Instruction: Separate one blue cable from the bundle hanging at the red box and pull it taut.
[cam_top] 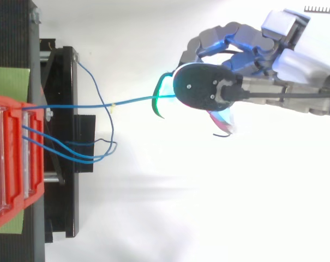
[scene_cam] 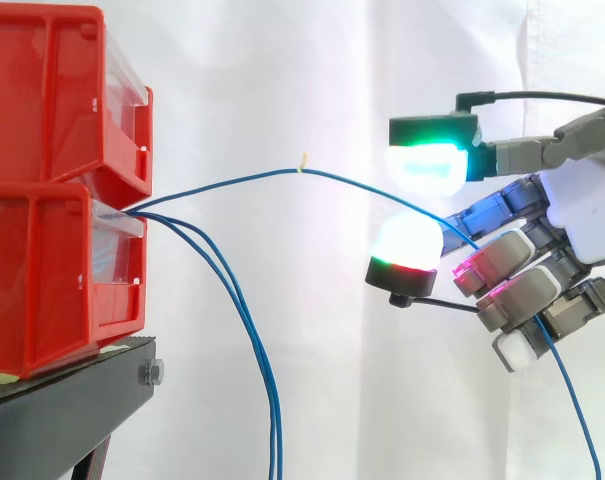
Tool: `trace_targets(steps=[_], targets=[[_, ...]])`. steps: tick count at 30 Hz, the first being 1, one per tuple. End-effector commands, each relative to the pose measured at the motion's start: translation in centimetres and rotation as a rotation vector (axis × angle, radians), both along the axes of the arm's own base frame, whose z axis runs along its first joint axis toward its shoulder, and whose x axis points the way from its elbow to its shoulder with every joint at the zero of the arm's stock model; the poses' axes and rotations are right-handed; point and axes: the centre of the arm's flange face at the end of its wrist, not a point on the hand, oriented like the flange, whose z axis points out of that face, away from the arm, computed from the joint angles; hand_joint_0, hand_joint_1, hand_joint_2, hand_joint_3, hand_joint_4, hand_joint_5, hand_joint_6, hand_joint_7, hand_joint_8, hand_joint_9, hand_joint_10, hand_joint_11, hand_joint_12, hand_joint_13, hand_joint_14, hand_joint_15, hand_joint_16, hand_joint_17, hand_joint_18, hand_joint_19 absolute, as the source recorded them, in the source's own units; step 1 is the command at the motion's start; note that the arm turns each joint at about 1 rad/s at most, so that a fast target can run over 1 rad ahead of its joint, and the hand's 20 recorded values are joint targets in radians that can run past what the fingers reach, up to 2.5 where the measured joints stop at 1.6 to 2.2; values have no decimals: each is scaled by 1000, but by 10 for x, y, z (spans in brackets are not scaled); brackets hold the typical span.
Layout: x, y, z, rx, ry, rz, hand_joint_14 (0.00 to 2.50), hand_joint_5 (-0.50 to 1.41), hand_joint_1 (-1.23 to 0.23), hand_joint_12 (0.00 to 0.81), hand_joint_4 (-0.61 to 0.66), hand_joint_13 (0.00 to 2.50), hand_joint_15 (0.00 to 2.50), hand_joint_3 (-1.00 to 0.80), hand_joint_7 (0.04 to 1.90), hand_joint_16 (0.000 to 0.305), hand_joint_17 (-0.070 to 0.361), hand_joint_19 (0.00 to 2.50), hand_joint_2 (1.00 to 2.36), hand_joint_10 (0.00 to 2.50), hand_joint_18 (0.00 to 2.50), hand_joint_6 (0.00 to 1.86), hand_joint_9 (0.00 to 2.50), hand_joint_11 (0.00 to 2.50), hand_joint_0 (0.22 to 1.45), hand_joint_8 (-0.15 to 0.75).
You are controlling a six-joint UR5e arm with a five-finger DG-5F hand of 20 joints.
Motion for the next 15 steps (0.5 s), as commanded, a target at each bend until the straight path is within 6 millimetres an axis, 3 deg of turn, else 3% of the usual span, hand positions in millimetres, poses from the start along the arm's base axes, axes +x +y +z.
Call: trace_targets(steps=[1, 7, 15], targets=[[0, 1, 1, -1, -2, -1, 147, -205, -516, 336, 101, 1052, 1582, -257, 944, 50, 112, 791, 1020, 695, 714, 863, 776, 1481, 612, 267], [0, 2, 1, -4, 0, -2, 138, -228, -602, 338, 115, 1048, 1602, -221, 914, 50, 113, 790, 1022, 719, 707, 899, 755, 1469, 614, 270], [0, 4, 1, -8, -3, -11, 153, -229, -575, 332, 115, 1053, 1584, -289, 909, 50, 113, 799, 1018, 790, 704, 901, 759, 1431, 610, 266]])
